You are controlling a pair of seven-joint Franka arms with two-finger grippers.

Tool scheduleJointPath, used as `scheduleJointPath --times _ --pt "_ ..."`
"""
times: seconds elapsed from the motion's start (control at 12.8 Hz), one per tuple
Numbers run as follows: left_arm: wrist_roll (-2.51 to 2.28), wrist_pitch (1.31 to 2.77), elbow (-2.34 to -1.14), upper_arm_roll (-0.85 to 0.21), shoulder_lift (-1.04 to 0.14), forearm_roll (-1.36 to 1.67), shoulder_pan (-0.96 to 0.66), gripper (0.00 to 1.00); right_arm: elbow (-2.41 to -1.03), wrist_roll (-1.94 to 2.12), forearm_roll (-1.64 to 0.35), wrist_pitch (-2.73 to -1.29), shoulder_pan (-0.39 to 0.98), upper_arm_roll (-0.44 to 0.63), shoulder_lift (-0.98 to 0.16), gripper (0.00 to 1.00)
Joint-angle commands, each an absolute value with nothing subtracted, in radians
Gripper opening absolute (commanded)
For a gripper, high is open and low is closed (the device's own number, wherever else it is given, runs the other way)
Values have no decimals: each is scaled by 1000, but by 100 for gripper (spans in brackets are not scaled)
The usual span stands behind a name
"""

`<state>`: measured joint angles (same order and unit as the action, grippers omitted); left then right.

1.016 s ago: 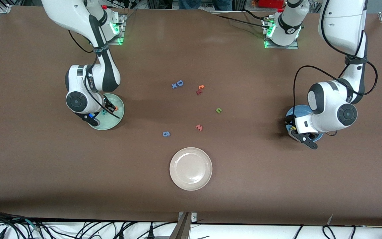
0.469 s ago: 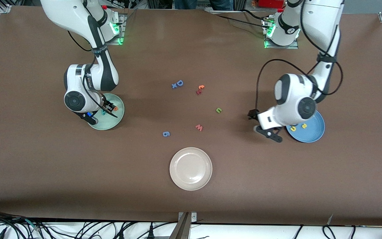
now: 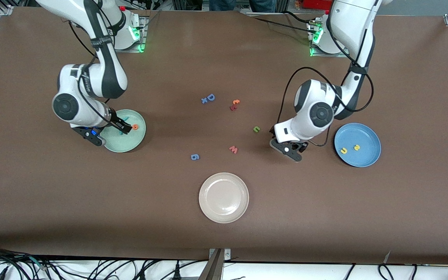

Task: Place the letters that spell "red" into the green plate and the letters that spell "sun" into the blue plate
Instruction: 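Raise the right gripper to rest while the left gripper reaches the n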

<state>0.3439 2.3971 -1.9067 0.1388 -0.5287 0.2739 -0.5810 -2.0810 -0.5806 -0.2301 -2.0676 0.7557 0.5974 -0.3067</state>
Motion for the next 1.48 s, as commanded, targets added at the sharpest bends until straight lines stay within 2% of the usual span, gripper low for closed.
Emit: scheduleJointPath --times 0.0,0.55,0.94,1.41 --pt "336 2424 -1875 127 -551 233 -604 100 -2015 -461 -233 -1952 759 650 -259 98" --pt "333 2483 -1868 61 -618 238 -630 100 -1666 -140 -201 -1505 759 793 -258 98" --pt "319 2496 -1882 61 -629 238 -652 100 -1453 -87 -147 -1506 767 792 -294 99" --pt "314 2493 -1980 63 -551 236 -670 100 -1408 -77 -161 -1445 775 775 -307 100"
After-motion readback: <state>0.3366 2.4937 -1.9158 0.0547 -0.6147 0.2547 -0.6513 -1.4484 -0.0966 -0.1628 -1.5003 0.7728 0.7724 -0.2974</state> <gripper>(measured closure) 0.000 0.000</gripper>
